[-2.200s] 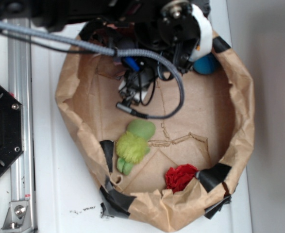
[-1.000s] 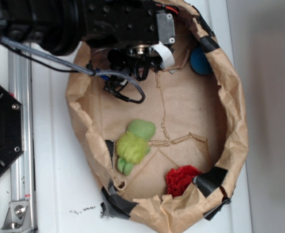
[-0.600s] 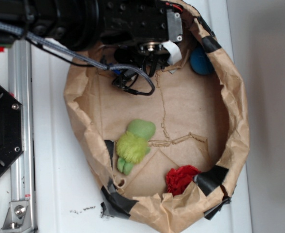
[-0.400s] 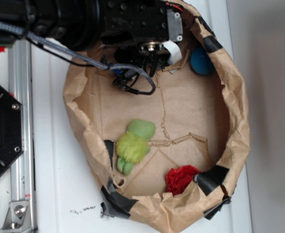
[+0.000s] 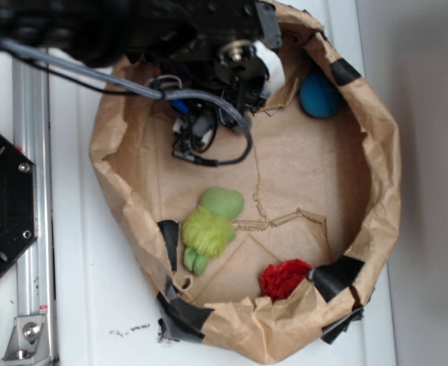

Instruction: Grab the gray animal.

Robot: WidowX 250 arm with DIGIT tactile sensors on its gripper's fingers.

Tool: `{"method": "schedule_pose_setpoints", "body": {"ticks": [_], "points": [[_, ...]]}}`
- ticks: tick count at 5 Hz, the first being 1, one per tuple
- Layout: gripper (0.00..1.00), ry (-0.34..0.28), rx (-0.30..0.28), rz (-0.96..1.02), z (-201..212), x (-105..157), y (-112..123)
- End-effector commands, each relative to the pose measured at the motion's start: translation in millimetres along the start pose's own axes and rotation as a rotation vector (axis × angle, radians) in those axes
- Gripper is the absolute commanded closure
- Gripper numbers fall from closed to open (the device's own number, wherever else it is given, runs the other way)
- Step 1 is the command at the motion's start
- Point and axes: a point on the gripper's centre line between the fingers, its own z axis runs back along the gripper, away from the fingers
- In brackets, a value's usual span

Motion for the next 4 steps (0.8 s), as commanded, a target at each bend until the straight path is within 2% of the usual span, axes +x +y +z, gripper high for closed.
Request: {"method": "schedule_pose_setpoints", "body": {"ticks": [1,2,3,4], "points": [[1.0,-0.188,-0.095,0.161,84.2,33.6,-53.7],[1.0,-0.199,-0.121,0.253,100.8,35.5,-57.4],[1.0,-0.231,-0.097,0.317,108.7,37.7,-58.2],[1.0,-0.237,-0.129,0.371,105.3,37.6,-52.1]]}}
